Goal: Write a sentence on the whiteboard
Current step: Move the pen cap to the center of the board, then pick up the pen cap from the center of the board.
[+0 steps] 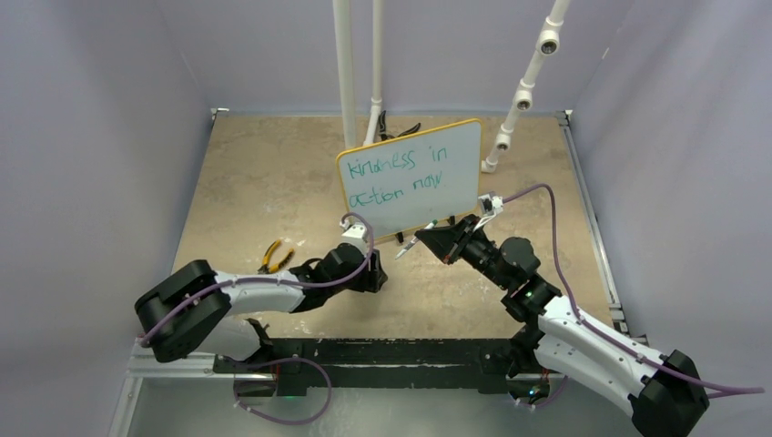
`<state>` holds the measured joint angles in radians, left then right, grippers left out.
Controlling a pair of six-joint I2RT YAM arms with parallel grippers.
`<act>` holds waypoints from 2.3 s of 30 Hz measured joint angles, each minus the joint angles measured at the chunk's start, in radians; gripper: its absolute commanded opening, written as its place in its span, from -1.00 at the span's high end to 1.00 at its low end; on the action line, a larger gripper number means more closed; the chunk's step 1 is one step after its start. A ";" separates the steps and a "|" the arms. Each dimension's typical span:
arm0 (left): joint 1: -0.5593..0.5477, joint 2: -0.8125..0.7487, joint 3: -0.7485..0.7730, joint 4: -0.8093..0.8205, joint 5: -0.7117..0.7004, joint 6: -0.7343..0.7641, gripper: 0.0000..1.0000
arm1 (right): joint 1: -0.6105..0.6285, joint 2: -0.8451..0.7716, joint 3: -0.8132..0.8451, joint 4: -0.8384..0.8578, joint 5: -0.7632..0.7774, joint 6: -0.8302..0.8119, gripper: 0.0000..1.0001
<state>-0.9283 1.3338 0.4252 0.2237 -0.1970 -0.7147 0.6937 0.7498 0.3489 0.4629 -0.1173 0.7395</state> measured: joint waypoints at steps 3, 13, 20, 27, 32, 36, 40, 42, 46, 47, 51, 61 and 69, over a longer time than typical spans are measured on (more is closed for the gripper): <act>-0.021 0.073 0.018 0.103 0.058 -0.008 -0.08 | 0.000 0.000 0.000 -0.002 0.002 0.000 1.00; -0.030 -0.013 0.038 0.103 0.092 0.077 -0.08 | 0.000 -0.046 0.000 -0.058 0.033 -0.009 0.99; -0.015 -0.166 0.056 -0.057 -0.002 0.208 0.11 | 0.000 -0.074 0.013 -0.096 0.057 -0.027 0.98; 0.081 -0.141 0.060 -0.073 -0.009 0.274 0.06 | 0.000 -0.092 0.016 -0.116 0.072 -0.034 0.98; 0.138 -0.046 0.079 -0.056 0.018 0.315 0.04 | 0.000 -0.109 0.018 -0.142 0.075 -0.037 0.98; 0.153 0.000 0.107 -0.056 0.031 0.338 0.02 | 0.000 -0.122 0.020 -0.163 0.075 -0.038 0.97; 0.156 0.011 0.117 -0.057 0.033 0.341 -0.01 | 0.000 -0.134 0.024 -0.172 0.079 -0.041 0.97; 0.156 0.011 0.117 -0.059 0.033 0.341 -0.01 | 0.000 -0.137 0.025 -0.172 0.080 -0.041 0.97; 0.156 0.011 0.104 -0.047 0.039 0.340 -0.01 | 0.000 -0.137 0.025 -0.172 0.082 -0.041 0.97; 0.156 0.011 0.096 -0.045 0.041 0.340 -0.01 | 0.000 -0.137 0.025 -0.172 0.082 -0.041 0.97; 0.156 0.011 0.063 -0.043 0.055 0.340 -0.01 | 0.000 -0.137 0.025 -0.173 0.082 -0.041 0.97; 0.156 0.009 0.036 -0.027 0.083 0.332 -0.02 | 0.000 -0.138 0.025 -0.175 0.082 -0.041 0.97; 0.156 -0.026 -0.008 -0.032 0.093 0.323 -0.02 | 0.000 -0.142 0.025 -0.180 0.082 -0.041 0.97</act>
<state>-0.7723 1.3075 0.4175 0.1917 -0.1040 -0.3912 0.6937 0.6075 0.3740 0.2832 -0.0357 0.6987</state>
